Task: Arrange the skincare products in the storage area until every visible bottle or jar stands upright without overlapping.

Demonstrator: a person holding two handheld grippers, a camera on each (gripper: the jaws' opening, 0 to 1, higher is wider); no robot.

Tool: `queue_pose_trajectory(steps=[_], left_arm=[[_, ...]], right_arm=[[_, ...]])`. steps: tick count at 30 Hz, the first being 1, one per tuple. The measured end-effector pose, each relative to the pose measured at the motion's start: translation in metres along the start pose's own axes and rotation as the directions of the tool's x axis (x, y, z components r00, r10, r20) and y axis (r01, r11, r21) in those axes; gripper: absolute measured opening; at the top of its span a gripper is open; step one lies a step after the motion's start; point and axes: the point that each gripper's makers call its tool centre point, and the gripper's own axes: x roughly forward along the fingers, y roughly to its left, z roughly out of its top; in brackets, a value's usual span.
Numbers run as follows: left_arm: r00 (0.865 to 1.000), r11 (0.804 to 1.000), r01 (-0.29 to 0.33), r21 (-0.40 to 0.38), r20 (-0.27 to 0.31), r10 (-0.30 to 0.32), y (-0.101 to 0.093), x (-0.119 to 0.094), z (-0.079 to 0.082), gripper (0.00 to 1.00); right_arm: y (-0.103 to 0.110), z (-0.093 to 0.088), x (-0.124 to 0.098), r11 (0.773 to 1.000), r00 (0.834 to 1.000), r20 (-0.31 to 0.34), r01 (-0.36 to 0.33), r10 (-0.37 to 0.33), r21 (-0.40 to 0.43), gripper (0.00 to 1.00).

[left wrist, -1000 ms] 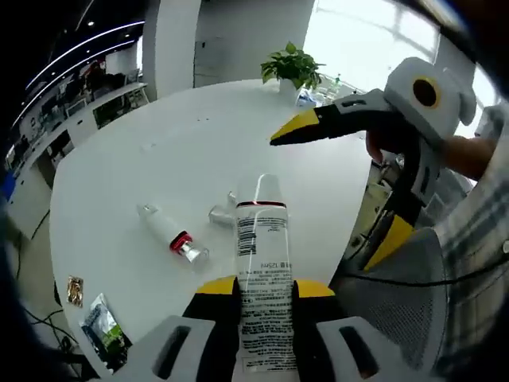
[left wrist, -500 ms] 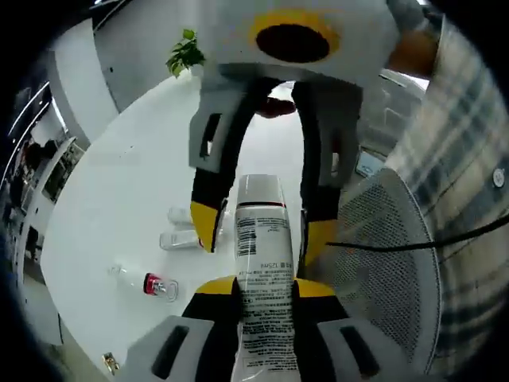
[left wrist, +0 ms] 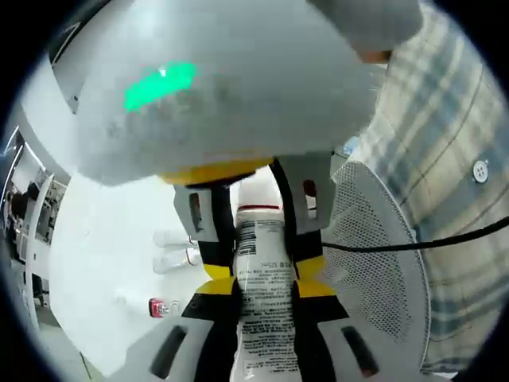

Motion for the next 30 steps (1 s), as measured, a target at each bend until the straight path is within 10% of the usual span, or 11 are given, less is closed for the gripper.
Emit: queue_pose_trajectory(steps=[18, 26, 30], left_arm=[[0.993, 0.995, 0.097, -0.025, 0.066, -0.095, -0.008, -0.008, 0.001, 0.31], [0.993, 0.992, 0.024, -0.120, 0.116, -0.010, 0.014, -0.032, -0.014, 0.41], [0.985, 0.987, -0.059, -0.148, 0.152, 0.082, 0.033, -0.041, -0.023, 0.65]], right_arm=[[0.005, 0.008, 0.000, 0.998, 0.996, 0.081, -0.029, 0.024, 0.062, 0.26], [0.001, 0.004, -0.005, 0.989, 0.990, 0.137, -0.051, 0.032, 0.140, 0.26], [-0.003, 0.002, -0.012, 0.978, 0.982, 0.189, -0.060, 0.021, 0.199, 0.26]])
